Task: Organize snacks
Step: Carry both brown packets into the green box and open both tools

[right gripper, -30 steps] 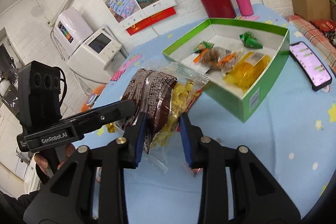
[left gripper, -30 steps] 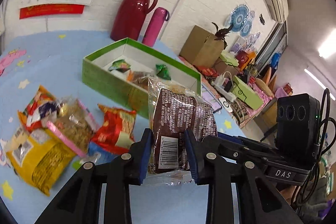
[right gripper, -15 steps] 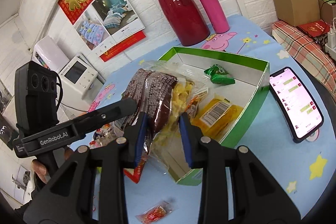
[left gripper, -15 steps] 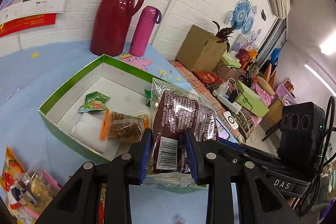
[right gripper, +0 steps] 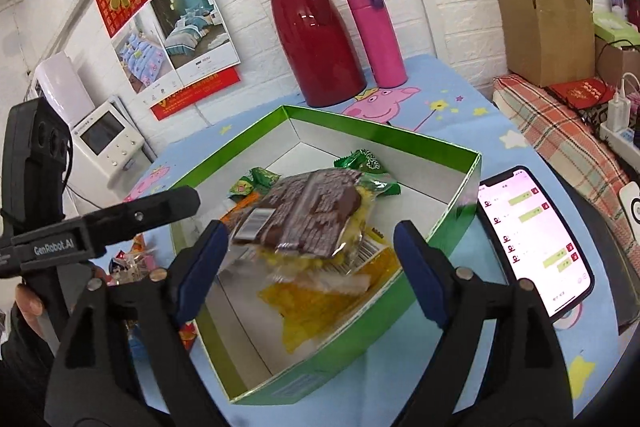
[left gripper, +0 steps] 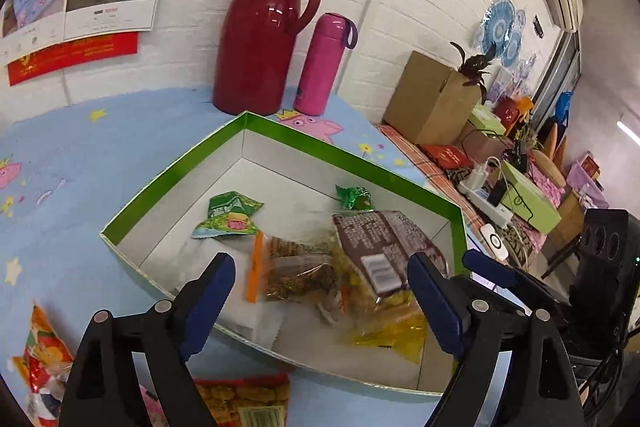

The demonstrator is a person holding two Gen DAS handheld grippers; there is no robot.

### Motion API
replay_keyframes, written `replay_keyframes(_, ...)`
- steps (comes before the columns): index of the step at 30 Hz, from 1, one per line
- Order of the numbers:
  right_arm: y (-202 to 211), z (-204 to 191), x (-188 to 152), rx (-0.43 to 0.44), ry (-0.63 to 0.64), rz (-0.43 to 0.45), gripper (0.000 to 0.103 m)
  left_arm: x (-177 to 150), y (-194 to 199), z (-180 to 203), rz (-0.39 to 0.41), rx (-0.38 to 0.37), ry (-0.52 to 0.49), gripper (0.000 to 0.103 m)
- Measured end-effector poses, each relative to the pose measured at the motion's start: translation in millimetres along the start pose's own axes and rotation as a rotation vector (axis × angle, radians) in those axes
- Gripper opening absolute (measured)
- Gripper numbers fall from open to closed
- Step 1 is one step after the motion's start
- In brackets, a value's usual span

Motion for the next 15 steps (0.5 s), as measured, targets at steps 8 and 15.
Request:
replay_keyframes(8, 20.1, -13.3, -8.6, -0.043, 0.015, -0.003, 0.085, -10.9, 28.0, -5.4, 0.018, 0.021, 0.023, 0.090)
replay_keyframes(15, 55.8, -44.1, -23.8, -0.080, 0.087, 0.026, 0.087, -32.5, 70.4, -1.2, 0.057, 0.048, 0.013, 0.090)
Point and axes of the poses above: each gripper's, at about its wrist camera, not at the fingertips, and y roughly against the way its jaws point, z to its right, x to its top, the point moved 8 cm from there along -y, roughly the way its jaws point, and after that the axes turned 7 degrees about -z, right-handed, at the moved point
